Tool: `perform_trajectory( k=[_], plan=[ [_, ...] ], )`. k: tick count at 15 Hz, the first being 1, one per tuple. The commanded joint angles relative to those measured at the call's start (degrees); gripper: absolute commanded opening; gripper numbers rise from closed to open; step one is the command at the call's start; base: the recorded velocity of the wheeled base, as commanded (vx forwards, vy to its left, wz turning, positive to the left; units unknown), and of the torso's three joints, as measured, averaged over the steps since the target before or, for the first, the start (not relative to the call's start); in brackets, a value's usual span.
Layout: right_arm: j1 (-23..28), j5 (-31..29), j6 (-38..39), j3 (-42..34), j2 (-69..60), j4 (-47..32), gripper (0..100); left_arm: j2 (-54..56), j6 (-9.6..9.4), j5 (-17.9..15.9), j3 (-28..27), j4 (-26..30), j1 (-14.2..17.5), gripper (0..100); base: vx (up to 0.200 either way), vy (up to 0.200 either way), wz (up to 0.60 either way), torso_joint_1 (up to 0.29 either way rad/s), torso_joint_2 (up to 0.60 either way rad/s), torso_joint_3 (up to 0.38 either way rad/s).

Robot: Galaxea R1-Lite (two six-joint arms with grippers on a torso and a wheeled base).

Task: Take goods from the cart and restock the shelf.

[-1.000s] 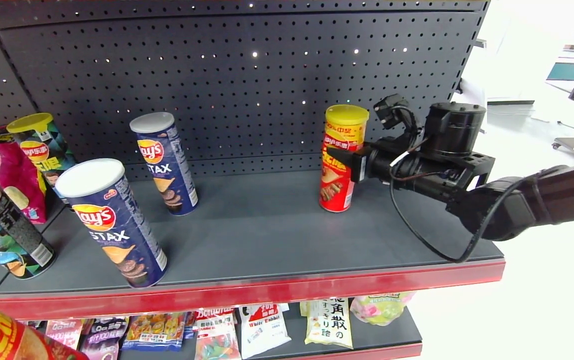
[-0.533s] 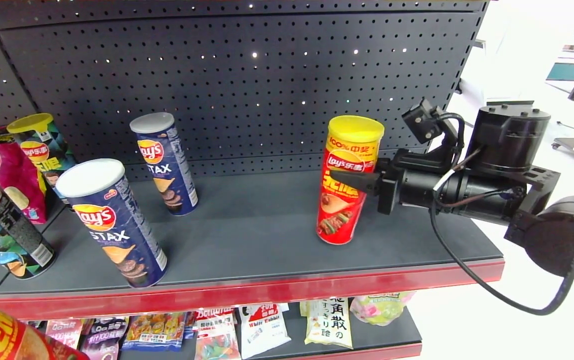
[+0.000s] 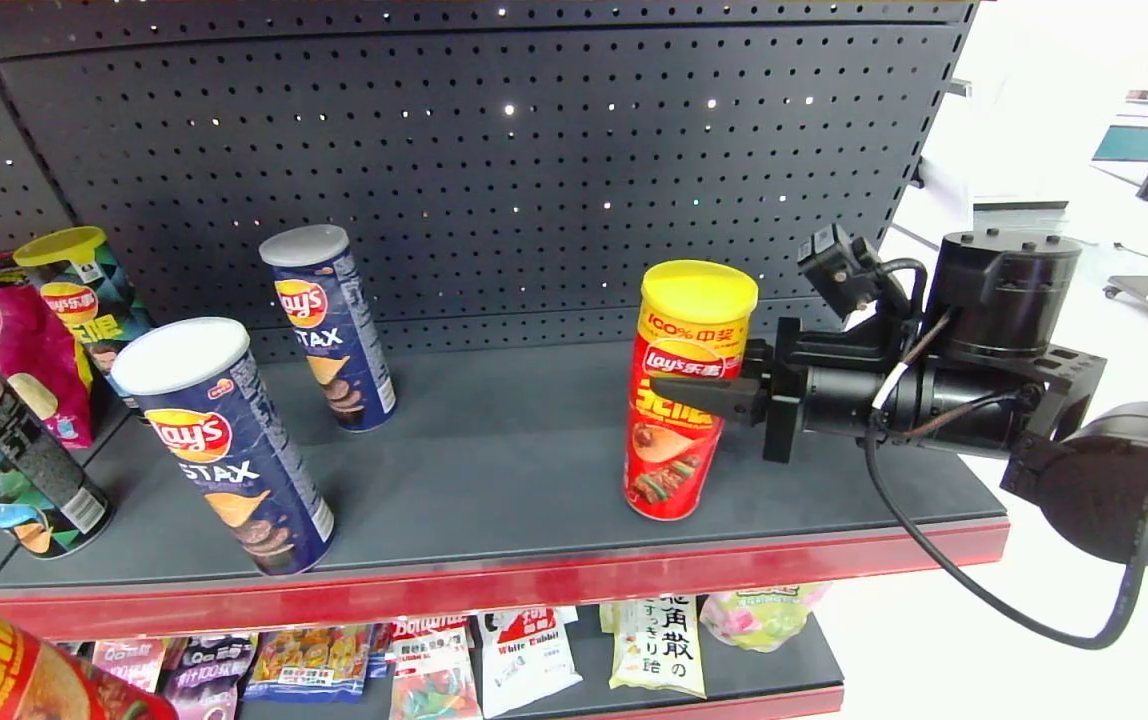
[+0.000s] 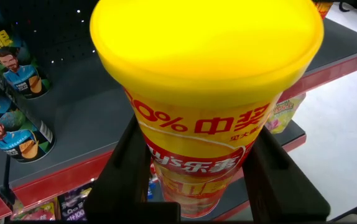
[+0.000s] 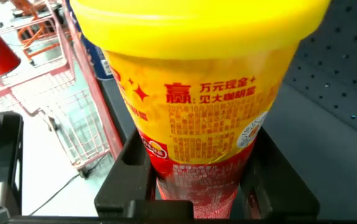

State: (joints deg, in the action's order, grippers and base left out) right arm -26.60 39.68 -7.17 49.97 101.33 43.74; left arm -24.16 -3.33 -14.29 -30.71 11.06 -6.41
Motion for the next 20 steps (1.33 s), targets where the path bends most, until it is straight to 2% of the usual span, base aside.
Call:
perform_trajectory(
  k=[1, 8, 20],
  plan=[
    [0.1, 0.3, 0.0, 0.0, 0.8, 0.0, 0, -0.1, -0.01, 0.0, -0.2, 0.0, 0.0, 0, 0.0, 0.0, 0.0, 0.0, 0.0, 0.0],
    [0.4, 3.2, -4.0, -0.7, 3.1, 0.1, 0, 0.1, -0.01, 0.0, -0.6, 0.1, 0.0, 0, 0.0, 0.0, 0.0, 0.0, 0.0, 0.0],
    [0.0, 5.1, -3.6, -2.5, 1.5, 0.0, 0, 0.3, -0.01, 0.0, -0.4, 0.1, 0.0, 0, 0.0, 0.0, 0.0, 0.0, 0.0, 0.0]
  ],
)
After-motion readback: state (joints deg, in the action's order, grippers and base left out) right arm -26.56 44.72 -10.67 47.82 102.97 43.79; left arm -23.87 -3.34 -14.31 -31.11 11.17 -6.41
